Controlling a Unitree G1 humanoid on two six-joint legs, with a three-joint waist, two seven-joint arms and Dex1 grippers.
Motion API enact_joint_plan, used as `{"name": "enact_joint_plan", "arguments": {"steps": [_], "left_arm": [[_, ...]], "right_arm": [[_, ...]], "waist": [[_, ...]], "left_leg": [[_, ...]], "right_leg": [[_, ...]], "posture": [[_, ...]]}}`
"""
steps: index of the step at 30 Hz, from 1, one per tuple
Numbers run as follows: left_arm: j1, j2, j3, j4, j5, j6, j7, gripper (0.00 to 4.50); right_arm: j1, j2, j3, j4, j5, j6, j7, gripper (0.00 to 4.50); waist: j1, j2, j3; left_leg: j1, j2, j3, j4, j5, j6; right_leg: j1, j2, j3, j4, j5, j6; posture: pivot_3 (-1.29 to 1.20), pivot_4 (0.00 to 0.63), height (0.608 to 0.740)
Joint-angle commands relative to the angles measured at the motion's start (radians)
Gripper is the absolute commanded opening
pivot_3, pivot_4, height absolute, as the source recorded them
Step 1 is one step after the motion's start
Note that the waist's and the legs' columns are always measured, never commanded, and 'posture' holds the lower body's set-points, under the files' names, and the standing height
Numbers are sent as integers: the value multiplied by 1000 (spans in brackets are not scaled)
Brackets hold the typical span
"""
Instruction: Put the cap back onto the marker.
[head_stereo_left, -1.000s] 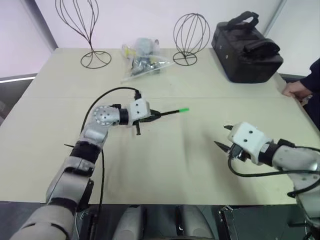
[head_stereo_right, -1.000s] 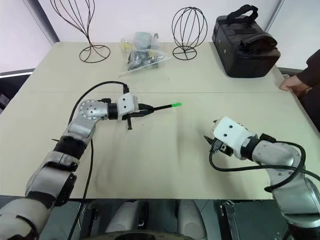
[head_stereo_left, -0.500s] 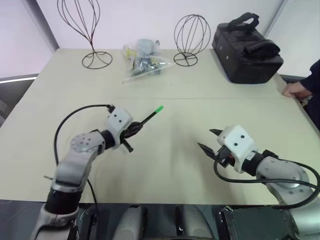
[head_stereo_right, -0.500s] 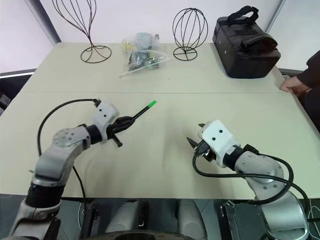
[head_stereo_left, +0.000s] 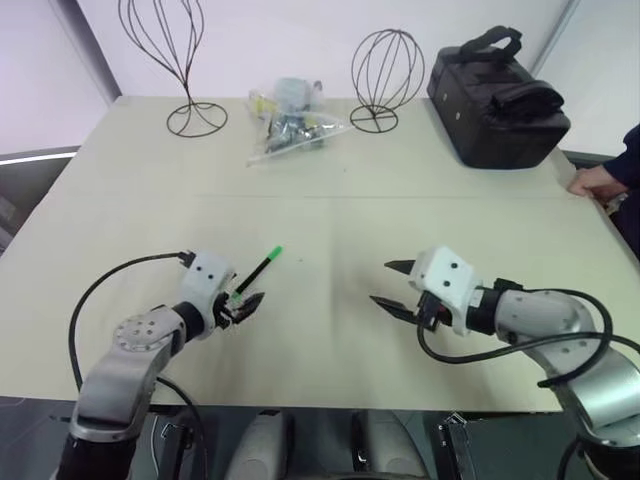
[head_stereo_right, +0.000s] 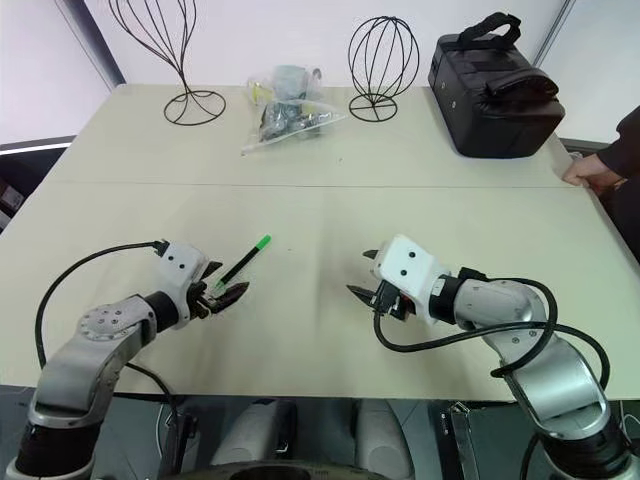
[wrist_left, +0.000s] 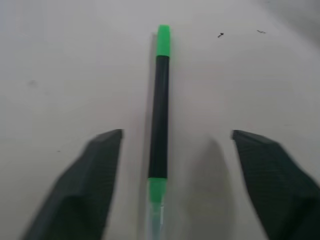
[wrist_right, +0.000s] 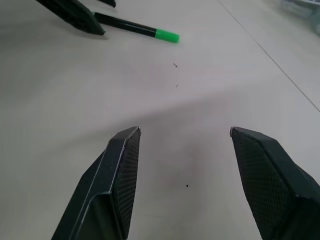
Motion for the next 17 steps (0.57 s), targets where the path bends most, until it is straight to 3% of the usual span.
{"name": "enact_joint_plan", "arguments": {"steps": [1,9,17], "left_arm": [[10,23,22,-35,-37,-31,-19,4464],[-16,166,123,-6,-131,-130,-156,4464],[13,224,200,-69,-248,-102,-196,4464]], "right_arm": [[-9,-22,-6,-8,26,-32,20,2911],[-10,-49,-4,34,44,-82,48,2911],[-39,-66,0,78,81,-135,109,2911]], "waist": [[0,0,0],[-1,0,0],[-2,0,0]], "left_leg": [[0,0,0,0,0,0],[0,0,0,0,0,0],[-1,0,-1,-1,0,0]], "right_leg": [[0,0,0,0,0,0],[0,0,0,0,0,0],[1,-1,0,-4,0,0]], "posture": [[0,150,740],[0,150,740],[0,150,740]]}}
